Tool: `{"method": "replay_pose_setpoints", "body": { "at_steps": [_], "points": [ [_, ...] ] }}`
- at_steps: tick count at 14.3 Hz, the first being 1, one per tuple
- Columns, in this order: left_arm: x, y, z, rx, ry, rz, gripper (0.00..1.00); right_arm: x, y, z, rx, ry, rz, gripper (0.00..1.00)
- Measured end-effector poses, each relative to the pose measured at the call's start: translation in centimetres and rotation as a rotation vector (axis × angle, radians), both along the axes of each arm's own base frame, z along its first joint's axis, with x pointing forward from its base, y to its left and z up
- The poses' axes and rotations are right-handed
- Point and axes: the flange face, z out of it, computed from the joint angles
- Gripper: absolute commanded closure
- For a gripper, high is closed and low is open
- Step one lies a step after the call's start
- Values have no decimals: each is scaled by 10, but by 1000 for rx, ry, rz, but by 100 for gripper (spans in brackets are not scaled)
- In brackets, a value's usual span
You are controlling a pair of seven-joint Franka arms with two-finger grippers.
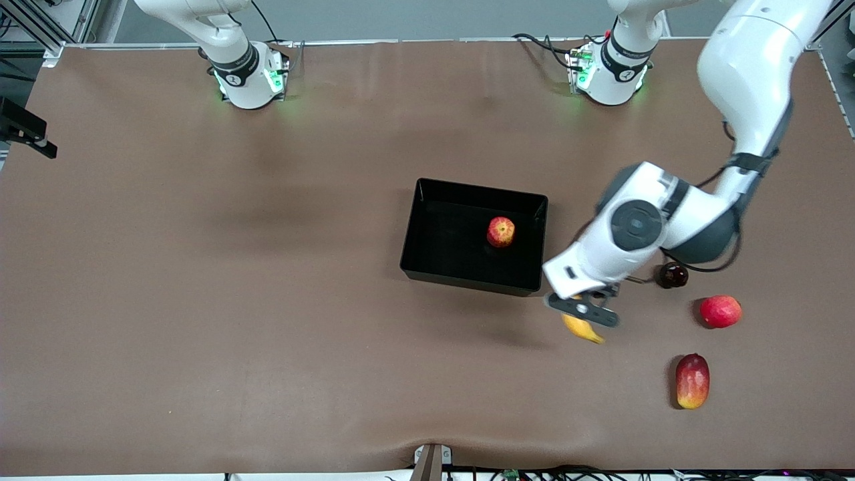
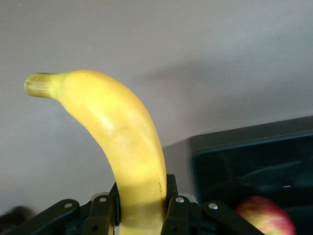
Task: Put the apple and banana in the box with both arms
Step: 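Carry the banana over the box with the left gripper, then lower the banana into the box and open the left gripper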
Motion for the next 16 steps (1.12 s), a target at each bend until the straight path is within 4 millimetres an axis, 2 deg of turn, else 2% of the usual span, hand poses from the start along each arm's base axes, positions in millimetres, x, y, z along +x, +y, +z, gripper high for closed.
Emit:
{"method": "replay_pose_setpoints", "body": {
  "at_steps": [5,10,12,16],
  "points": [
    [-49,-95,6,-31,6,92,100,0,1,-3,2,26,1,0],
    [-111,-181,-9,-27,28,120,100,-1,1,-2,-16,27,4,0],
    [-126,-200,-24,-5,33,117,100,0,2,-2,-17,27,7,0],
    [-137,-218,-63,42,16,90,100,0,3,-2,-17,27,9,0]
  ]
}}
